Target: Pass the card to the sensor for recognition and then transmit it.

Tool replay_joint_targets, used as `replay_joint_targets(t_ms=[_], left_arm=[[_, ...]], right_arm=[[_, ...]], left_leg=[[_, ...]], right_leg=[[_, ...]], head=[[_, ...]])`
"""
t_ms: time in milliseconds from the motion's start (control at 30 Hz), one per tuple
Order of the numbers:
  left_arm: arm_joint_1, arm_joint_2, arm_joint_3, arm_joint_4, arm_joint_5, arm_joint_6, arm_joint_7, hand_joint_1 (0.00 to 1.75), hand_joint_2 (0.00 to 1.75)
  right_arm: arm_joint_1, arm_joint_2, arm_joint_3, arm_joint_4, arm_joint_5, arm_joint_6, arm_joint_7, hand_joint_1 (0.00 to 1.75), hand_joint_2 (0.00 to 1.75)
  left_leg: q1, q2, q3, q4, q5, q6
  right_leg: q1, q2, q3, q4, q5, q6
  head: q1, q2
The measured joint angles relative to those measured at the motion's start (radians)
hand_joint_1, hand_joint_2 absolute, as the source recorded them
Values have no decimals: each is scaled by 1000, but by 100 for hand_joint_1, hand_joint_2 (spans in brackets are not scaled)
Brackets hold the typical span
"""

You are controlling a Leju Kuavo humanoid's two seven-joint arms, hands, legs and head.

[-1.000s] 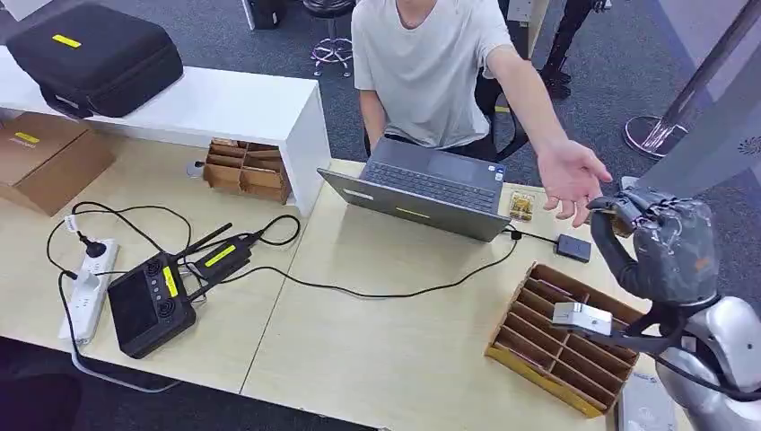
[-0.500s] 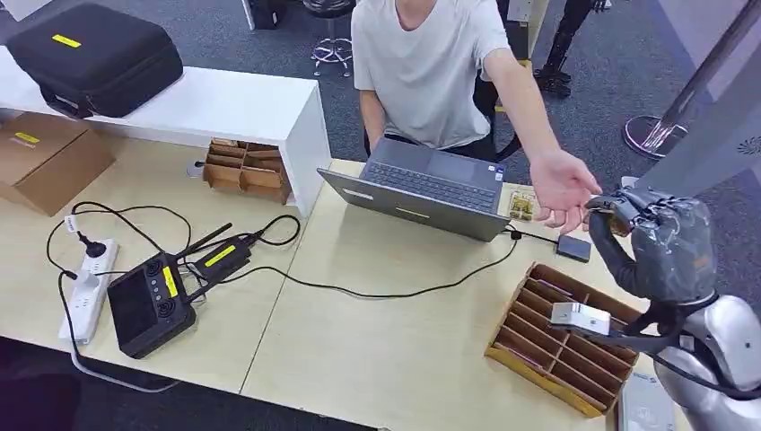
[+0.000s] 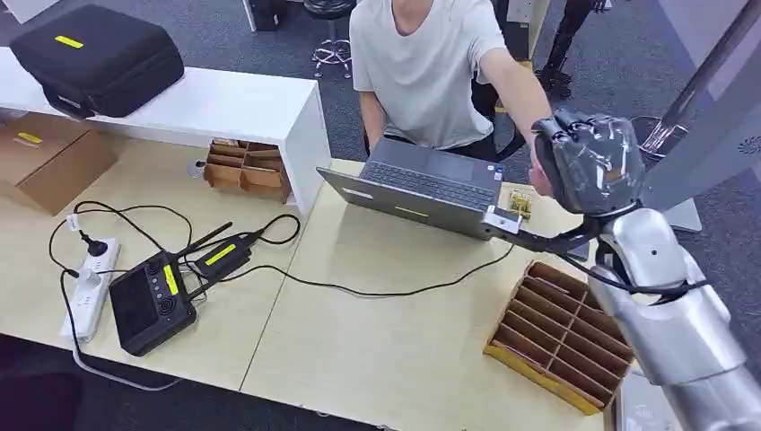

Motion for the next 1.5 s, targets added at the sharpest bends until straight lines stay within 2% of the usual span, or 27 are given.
replay_joint_targets(t_ms=[133, 267, 600, 633, 1300, 1500], left_arm=[[-36, 40, 0, 78, -41, 23, -34, 0, 175], [-53, 58, 0, 121, -52, 30, -42, 0, 175], [-59, 75, 0, 163, -53, 32, -43, 0, 175], [-59, 75, 0, 165, -53, 32, -43, 0, 175], [-68, 74, 18, 178, -79, 16, -53, 0, 175], [-75, 64, 42, 178, -141, -3, -84, 0, 175]], right_arm=[[-55, 79, 21, 156, 17, -30, 5, 175, 175], [-83, 124, 32, 247, 17, -40, 5, 175, 175], [-97, 158, 43, 324, 17, -40, 5, 175, 175], [-98, 159, 43, 328, 17, -40, 5, 0, 175], [-101, 170, 48, 360, 3, -38, -16, 0, 175], [-102, 170, 46, 360, 5, -37, -18, 0, 175]], left_leg=[[0, 0, 0, 0, 0, 0], [0, 0, -1, 0, 0, 0], [0, 0, -2, 0, 0, 0], [0, 0, -2, 0, 0, 0], [0, 0, -2, 0, 0, 0], [0, 0, -2, 0, 0, -1]], right_leg=[[0, 0, 0, 0, 0, 0], [0, 0, -1, 0, 0, 0], [0, 0, -2, 0, 0, 0], [0, 0, -2, 0, 0, 0], [0, 0, -2, 0, 1, -1], [0, 0, -3, 0, 1, -1]], head=[[0, 0], [0, 0], [1, 0], [0, 0], [0, 0], [0, 0]])
